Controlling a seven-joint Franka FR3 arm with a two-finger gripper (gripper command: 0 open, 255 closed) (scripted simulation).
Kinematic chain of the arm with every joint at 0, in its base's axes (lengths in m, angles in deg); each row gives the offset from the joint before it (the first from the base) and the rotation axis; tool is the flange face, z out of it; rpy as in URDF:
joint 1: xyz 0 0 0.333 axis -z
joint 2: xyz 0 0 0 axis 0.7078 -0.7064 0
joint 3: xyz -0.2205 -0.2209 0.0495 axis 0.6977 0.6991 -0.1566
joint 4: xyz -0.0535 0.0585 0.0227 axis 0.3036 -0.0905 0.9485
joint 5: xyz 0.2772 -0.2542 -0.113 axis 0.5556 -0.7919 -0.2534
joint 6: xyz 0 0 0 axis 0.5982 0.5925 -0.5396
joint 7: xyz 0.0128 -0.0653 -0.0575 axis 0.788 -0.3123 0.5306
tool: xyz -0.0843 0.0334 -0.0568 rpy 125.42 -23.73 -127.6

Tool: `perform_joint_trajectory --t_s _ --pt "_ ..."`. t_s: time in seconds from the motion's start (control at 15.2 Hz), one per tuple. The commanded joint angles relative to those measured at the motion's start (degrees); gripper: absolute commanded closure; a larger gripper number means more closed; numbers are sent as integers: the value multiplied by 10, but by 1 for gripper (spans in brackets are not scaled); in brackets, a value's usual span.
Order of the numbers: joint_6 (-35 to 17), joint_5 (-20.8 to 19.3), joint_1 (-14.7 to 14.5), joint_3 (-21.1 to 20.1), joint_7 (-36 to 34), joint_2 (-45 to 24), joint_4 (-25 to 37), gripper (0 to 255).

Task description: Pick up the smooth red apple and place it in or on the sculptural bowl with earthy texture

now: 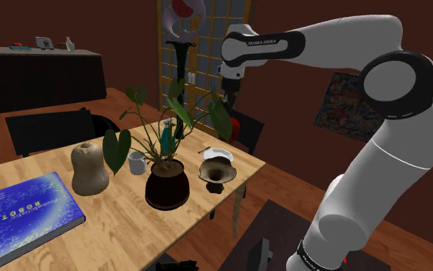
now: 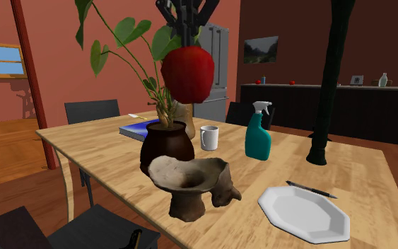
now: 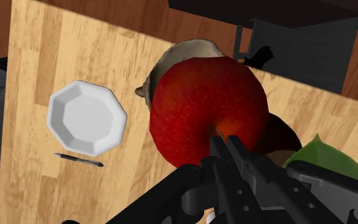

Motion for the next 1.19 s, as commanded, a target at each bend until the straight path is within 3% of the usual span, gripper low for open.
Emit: perform_joint_trajectory --t_s 0.0,1.12 --pt "-10 -1 0 0 0 6 -17 255" --pt "-141 0 2 4 0 -9 -133 255"
